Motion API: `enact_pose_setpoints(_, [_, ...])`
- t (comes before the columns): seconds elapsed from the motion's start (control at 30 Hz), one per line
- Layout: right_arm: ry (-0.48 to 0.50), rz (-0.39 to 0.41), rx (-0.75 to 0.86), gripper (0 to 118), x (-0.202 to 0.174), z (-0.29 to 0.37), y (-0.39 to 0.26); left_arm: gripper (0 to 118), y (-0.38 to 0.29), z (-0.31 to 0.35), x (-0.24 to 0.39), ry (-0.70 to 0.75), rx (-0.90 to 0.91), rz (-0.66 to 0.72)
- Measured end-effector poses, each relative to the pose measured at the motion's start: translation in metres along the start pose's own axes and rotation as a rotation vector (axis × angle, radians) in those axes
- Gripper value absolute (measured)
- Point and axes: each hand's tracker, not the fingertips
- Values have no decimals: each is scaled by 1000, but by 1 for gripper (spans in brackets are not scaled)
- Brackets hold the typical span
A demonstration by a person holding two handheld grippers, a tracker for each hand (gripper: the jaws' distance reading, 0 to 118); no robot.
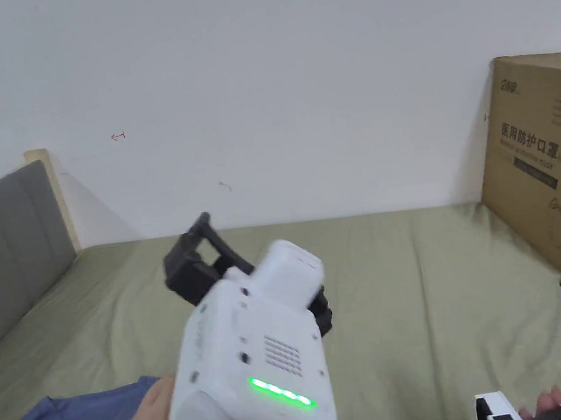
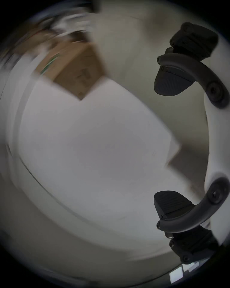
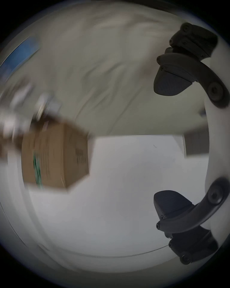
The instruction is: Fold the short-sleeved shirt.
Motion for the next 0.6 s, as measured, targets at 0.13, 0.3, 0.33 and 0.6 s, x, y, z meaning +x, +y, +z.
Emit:
enact_pose_setpoints(0.13, [-29,988,71,118,-87,1,-32,118,-31,-13,-23,-123,29,356])
enact_pose_setpoints(0.3, [-57,1385,207,118,-87,11,-76,118,-45,-14,-22,2,23,497])
enact_pose_setpoints(0.33, [-55,1359,190,118,-86,12,-80,118,-48,-17,-24,5,12,521])
enact_pose_setpoints(0.6, [14,1345,114,118,-85,18,-79,118,-53,-15,-20,-9,-50,530])
